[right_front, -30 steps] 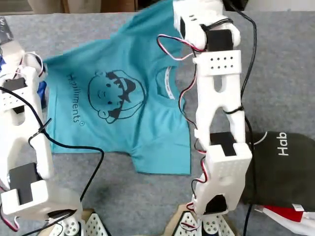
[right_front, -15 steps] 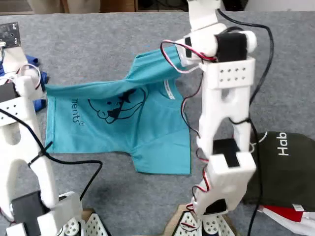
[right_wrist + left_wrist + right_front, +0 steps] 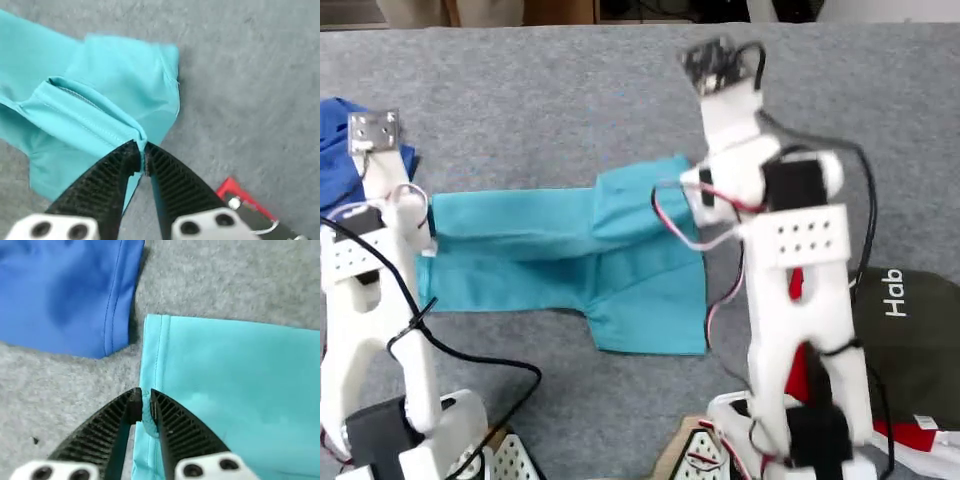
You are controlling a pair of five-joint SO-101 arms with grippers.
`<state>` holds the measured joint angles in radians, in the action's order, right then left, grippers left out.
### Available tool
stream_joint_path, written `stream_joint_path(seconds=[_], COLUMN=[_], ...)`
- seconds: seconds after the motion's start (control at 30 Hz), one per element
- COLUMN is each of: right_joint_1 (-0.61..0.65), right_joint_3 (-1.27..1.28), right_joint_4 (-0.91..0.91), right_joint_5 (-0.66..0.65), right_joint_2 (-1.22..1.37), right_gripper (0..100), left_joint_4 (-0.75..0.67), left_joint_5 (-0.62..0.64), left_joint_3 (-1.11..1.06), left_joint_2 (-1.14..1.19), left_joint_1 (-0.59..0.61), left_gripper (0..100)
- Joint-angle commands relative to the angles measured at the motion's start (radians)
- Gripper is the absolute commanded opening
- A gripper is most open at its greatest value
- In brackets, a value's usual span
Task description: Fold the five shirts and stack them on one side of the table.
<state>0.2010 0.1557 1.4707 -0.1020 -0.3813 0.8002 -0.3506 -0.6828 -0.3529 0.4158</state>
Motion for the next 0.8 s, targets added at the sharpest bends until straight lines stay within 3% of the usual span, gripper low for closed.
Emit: stream_joint_path(seconds=[0.0, 0.17, 0.37, 0.53, 0.77], right_joint_1=[-0.019, -0.022, -0.022, -0.025, -0.025], right_joint_3=[0.321, 0.656, 0.871, 0.951, 0.955], right_joint_4=[-0.124, -0.261, -0.267, -0.27, -0.23], right_joint_5=[-0.025, -0.037, -0.068, -0.089, -0.178], right_joint_2=[-0.15, -0.306, -0.443, -0.533, -0.595], right_gripper=[0.4, 0.4, 0.4, 0.4, 0.4], left_joint_4=[-0.103, -0.167, -0.199, -0.17, -0.034], left_joint_5=[-0.006, -0.006, -0.006, -0.006, -0.008], left_joint_3=[-0.068, -0.133, -0.13, -0.104, 0.017], left_joint_2=[-0.025, -0.025, 0.033, 0.186, 0.199], left_joint_1=[-0.002, -0.006, -0.006, -0.028, 0.035], left_gripper=[2, 2, 2, 2, 2])
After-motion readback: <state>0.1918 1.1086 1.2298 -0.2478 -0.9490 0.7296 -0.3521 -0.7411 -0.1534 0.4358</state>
